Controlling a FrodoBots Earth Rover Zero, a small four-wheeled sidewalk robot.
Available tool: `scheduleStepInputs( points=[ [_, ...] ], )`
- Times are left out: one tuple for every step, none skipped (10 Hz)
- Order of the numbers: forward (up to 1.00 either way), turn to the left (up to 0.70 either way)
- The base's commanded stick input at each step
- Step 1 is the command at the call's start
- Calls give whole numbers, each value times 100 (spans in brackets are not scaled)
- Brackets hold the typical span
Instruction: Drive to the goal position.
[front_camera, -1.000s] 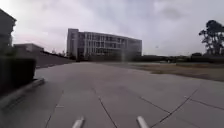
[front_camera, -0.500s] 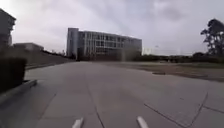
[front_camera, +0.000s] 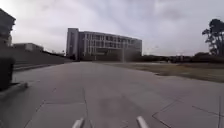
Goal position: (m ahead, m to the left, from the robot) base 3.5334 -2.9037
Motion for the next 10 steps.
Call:
scheduleStepInputs(
  points=[
    [70, 0],
    [70, 0],
    [70, 0],
    [70, 0],
    [50, 21],
    [45, 27],
    [45, 27],
    [45, 27],
    [45, 18],
    [60, 0]
  ],
)
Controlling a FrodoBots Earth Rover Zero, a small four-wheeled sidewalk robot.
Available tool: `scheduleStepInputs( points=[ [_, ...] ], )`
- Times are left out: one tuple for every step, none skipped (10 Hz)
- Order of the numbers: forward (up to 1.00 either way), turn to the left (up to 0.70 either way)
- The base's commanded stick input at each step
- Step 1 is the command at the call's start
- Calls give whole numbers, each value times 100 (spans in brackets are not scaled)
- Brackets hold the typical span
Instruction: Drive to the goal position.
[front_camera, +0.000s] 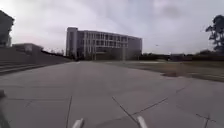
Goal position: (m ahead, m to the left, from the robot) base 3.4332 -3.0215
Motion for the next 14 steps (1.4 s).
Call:
scheduleStepInputs(
  points=[
    [70, 0],
    [70, 0],
    [70, 0],
    [70, 0],
    [70, 0],
    [70, 0],
    [70, 0],
    [70, 0],
    [70, 0],
    [70, 0],
    [70, 0],
    [70, 0],
    [70, 11],
    [70, 14]
  ],
)
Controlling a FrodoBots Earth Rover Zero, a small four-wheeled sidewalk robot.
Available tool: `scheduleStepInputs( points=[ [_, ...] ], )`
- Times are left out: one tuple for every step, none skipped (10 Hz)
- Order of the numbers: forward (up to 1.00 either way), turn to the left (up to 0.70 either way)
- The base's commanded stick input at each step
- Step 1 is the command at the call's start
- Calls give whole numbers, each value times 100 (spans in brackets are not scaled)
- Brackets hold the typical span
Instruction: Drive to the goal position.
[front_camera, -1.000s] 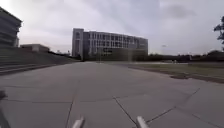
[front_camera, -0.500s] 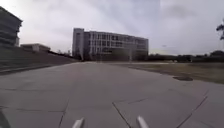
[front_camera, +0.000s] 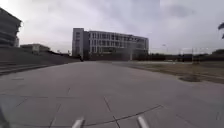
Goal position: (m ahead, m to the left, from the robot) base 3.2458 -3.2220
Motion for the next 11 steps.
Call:
scheduleStepInputs(
  points=[
    [70, 14],
    [70, 11],
    [70, 3],
    [70, 0],
    [70, 0],
    [70, 0],
    [70, 0],
    [70, 0],
    [70, 0],
    [70, 0],
    [70, 0]
  ],
)
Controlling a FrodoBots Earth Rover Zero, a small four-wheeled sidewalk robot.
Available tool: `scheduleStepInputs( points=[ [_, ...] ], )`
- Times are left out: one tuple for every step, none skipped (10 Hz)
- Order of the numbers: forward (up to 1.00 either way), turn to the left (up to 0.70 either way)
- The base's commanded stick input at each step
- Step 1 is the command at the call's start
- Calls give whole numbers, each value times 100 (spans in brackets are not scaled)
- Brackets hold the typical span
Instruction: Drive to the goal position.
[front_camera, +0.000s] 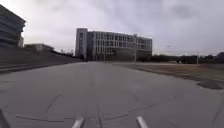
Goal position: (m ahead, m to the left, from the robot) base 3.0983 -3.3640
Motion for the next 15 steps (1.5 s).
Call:
scheduleStepInputs(
  points=[
    [70, 0],
    [70, 0],
    [70, 0],
    [70, 0],
    [70, 0],
    [70, 0],
    [70, 2],
    [70, 14],
    [70, 13],
    [70, 1],
    [70, 0],
    [70, 0],
    [70, 0],
    [70, 0],
    [70, 0]
  ],
)
